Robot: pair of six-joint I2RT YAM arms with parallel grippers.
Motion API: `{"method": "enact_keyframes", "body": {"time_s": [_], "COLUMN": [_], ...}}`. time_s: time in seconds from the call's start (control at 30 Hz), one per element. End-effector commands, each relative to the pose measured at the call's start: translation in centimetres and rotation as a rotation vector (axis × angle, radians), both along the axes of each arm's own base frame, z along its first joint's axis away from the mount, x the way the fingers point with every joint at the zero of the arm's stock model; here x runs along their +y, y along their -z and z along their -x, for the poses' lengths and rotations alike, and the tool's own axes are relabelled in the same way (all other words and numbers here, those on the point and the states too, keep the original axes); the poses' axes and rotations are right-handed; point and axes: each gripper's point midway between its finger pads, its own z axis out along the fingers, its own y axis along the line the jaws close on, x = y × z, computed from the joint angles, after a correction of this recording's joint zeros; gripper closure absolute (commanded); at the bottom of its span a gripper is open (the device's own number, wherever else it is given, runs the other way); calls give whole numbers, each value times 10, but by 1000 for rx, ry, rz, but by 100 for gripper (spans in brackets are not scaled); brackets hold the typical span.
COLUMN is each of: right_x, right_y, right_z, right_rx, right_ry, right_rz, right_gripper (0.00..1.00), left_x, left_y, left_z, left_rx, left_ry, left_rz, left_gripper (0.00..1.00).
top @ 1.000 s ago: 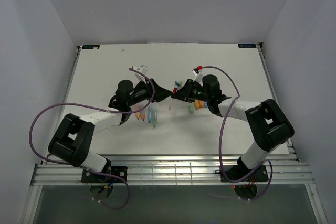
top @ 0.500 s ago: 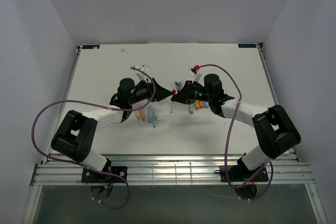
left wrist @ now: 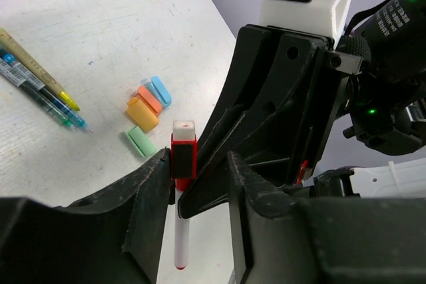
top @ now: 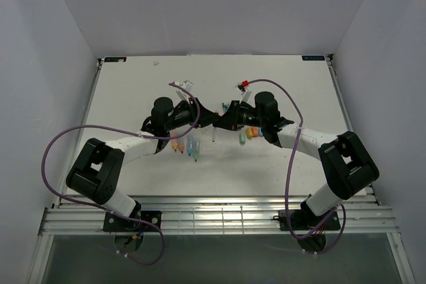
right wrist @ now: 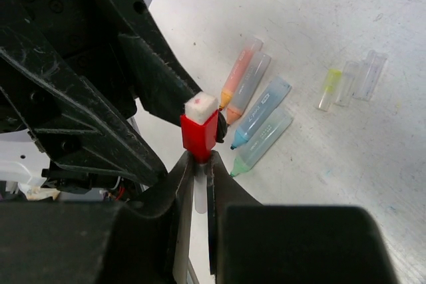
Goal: Open the pen caps
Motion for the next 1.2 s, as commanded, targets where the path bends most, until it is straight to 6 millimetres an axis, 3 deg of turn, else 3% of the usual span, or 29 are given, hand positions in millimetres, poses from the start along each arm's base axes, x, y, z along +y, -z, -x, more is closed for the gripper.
{"method": "enact_keyframes", "body": {"time_s": [0.0,0.57,0.8,1.03,1.17], "right_x": [15,17,18,16,18], "right_y": [-35,-32,-33,-26,-24], "right_z": [-3,10,12,13,14], "right_rx": [-94,-98,-107,-92,-80], "right_ry": [-38,-81,-93,-90,-94], "right_rz": [-62,-66,-65,-54,-56], "right_gripper": [92,92,91,64,60], "left_x": [-4,-3,4,14,17], "left_y": [-5,-6,-10,-21,-28], "left_z": [-4,-7,-10,-9,-8], "left_rx": [-28,-20,-2,-22,-33], "left_ry": [-3,-26,-89,-147,-167], "left_rz": [-3,3,18,36,46], "left_gripper": [55,100,100,100,100]}}
